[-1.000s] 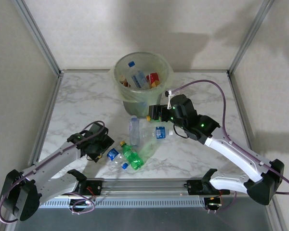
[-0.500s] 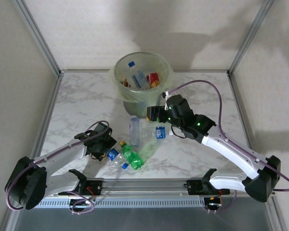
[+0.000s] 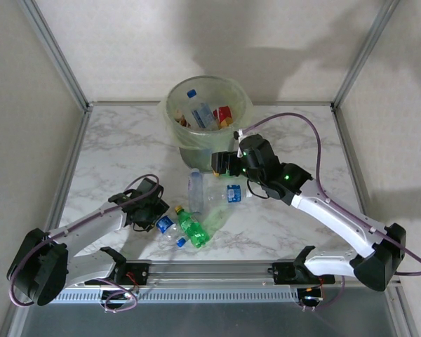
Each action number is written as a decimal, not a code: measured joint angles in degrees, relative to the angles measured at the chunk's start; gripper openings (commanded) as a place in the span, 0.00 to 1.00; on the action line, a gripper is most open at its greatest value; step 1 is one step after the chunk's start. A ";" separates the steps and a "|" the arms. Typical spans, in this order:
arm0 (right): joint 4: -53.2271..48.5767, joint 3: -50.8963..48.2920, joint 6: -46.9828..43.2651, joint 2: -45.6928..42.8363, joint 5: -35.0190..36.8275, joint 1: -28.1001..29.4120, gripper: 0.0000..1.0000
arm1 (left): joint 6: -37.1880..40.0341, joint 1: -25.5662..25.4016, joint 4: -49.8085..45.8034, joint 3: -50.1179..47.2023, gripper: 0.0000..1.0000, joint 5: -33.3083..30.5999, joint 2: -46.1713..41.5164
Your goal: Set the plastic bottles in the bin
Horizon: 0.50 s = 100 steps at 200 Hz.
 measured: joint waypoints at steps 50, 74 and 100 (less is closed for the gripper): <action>1.36 0.04 0.26 0.11 -3.65 0.09 0.84 | 4.20 0.46 -2.82 9.94 0.55 -3.04 -3.89; 1.79 0.13 0.09 0.11 -7.04 0.09 0.87 | 8.22 0.55 -2.56 17.25 0.53 -3.17 -3.93; 2.10 1.31 -0.28 0.11 -12.61 -0.07 0.91 | 14.29 0.76 -1.60 26.51 0.54 -1.09 -2.49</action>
